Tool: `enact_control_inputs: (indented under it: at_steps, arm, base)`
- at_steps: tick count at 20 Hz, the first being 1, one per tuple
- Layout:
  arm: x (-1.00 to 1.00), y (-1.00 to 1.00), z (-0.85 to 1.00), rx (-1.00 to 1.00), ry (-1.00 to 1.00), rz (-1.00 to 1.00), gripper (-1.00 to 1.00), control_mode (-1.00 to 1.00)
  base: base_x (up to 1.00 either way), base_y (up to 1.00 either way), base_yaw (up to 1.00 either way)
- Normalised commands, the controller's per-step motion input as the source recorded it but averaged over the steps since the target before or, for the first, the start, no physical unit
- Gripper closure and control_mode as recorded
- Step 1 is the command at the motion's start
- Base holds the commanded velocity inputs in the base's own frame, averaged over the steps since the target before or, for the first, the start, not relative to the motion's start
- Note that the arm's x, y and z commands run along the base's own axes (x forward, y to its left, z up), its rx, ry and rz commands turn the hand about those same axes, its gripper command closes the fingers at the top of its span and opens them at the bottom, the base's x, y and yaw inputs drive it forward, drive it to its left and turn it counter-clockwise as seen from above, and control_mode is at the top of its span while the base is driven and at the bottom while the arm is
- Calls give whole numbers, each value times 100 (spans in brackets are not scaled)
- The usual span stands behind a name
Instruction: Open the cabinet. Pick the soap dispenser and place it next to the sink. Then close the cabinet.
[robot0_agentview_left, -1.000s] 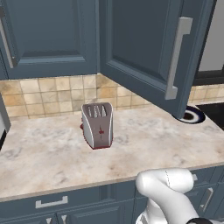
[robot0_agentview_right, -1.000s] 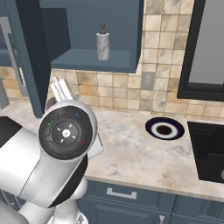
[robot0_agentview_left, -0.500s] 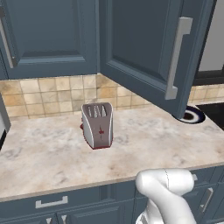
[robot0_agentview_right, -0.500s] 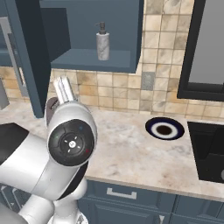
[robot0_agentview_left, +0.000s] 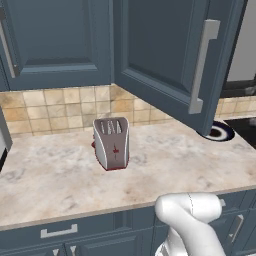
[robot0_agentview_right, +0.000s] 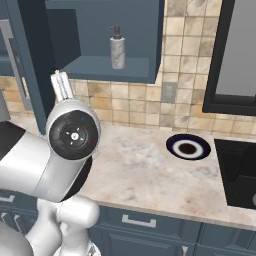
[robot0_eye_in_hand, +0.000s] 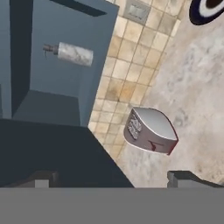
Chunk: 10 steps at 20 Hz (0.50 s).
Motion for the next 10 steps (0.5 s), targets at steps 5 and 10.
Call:
enact_control_inputs:
  at_steps: [5,10]
  arm:
    - [38,8,21,0,4,13,-100,-100]
    - [49,0,2,0,0,16,-100,-100]
  base:
    - [0,0,0]
    - [0,0,0]
